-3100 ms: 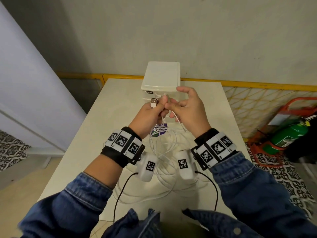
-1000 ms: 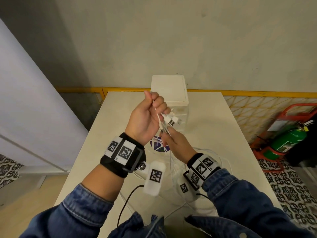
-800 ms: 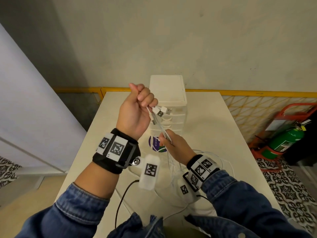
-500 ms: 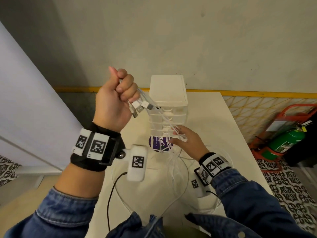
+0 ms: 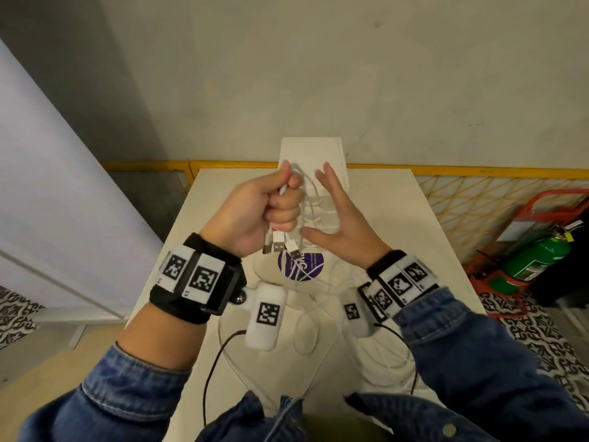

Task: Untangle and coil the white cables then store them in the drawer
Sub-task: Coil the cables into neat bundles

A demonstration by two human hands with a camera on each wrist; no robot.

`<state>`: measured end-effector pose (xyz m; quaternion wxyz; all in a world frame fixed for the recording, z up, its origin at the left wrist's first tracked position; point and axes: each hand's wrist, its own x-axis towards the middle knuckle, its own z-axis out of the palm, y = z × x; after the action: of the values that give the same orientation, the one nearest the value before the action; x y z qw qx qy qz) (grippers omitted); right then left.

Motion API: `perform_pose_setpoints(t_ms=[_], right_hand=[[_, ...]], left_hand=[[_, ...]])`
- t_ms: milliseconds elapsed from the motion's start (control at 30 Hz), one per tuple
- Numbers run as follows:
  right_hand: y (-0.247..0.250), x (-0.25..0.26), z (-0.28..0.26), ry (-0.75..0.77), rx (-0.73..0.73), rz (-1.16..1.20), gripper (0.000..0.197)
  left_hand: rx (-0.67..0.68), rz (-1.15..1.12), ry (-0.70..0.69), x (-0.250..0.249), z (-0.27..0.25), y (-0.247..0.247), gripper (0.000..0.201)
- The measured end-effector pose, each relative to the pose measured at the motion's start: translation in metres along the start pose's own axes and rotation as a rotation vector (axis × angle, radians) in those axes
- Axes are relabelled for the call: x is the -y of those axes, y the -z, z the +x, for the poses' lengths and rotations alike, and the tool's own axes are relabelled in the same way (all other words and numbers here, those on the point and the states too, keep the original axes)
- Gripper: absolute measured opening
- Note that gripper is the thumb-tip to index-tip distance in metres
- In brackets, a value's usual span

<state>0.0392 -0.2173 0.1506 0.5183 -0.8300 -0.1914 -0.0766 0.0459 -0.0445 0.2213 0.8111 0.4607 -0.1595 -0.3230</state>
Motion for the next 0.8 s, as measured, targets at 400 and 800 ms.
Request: perform_pose_setpoints(t_ms=[400,800], right_hand=[[-0.066,-0.042,-0.033,-0.151,0.077,-0.144,0.014],[-0.035,-0.001,-0.056,0.142,-0.026,-0.121,0.022]], left_hand=[[-0.110,-0.365,-0.572,-0.025,0.008,0.010,0.039],[-0.550,1.189,-0.363,0.012,0.008,0.061,0.030]])
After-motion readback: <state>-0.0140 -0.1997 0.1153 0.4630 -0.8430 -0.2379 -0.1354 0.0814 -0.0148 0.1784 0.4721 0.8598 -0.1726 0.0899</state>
